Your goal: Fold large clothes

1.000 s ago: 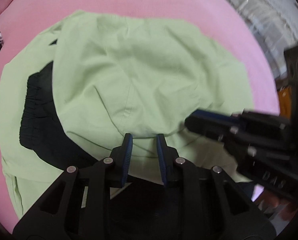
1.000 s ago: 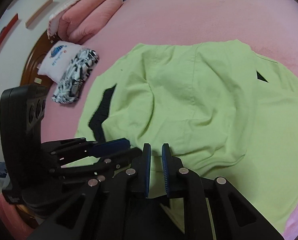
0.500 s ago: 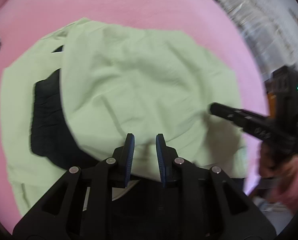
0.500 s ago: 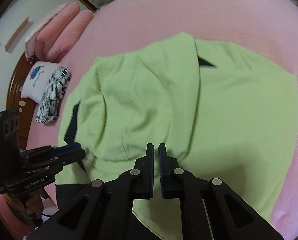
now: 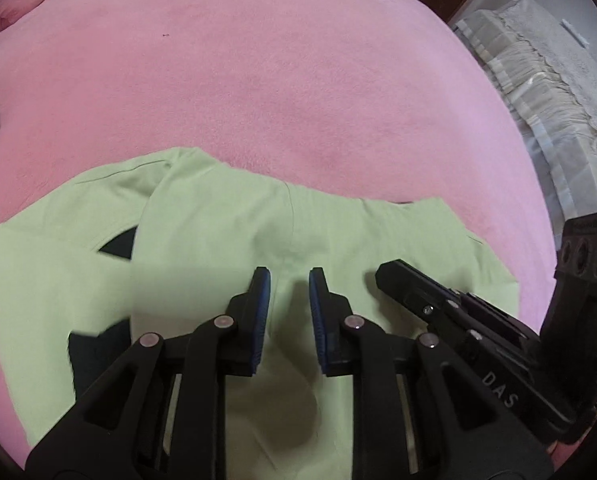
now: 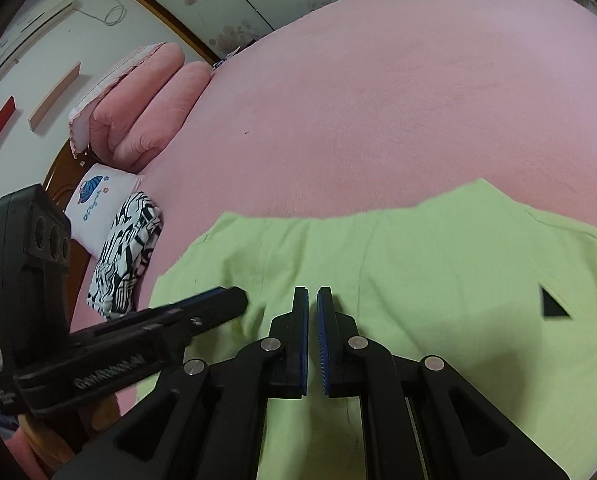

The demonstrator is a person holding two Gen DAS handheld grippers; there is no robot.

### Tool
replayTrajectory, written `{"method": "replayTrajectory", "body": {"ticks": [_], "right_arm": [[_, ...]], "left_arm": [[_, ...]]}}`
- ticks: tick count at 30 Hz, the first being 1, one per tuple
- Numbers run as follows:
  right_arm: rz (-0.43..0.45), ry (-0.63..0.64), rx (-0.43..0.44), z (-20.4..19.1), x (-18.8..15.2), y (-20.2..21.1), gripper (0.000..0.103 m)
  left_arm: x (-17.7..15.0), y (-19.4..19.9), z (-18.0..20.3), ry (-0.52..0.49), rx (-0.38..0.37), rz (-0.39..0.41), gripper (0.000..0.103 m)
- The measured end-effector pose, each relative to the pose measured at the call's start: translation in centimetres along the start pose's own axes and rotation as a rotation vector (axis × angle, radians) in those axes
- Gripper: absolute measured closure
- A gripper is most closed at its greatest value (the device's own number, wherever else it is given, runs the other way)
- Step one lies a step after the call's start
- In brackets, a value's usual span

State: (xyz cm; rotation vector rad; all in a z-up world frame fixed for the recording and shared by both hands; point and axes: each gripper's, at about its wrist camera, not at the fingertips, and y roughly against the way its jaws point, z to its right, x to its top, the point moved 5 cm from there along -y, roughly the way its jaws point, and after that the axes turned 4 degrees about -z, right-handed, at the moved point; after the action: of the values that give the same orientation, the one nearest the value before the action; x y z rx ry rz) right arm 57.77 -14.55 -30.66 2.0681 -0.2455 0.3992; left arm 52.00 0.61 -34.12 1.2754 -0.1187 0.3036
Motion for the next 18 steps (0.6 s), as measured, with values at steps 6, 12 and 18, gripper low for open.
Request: {"method": "replayTrajectory", "body": {"ticks": [6, 12, 18], "right_arm": [[-0.033, 0.008, -0.063, 1.9, 2.0, -3.3, 0.102], [-0.007, -0.005, -0.016, 3.8, 2.8, -2.8, 0.102], [0.051, -0.052, -0.063, 6.3, 3.5, -0.9, 0.102]], "left_arm": [[0.8, -4.0, -0.9, 0.021, 0.018, -0.013, 0.091], [2.1, -4.6, -3.6, 0.173, -0.081, 0.026, 0.101], [3.2, -4.7, -3.8, 0.131, -0.079, 0.039, 0.101]]}}
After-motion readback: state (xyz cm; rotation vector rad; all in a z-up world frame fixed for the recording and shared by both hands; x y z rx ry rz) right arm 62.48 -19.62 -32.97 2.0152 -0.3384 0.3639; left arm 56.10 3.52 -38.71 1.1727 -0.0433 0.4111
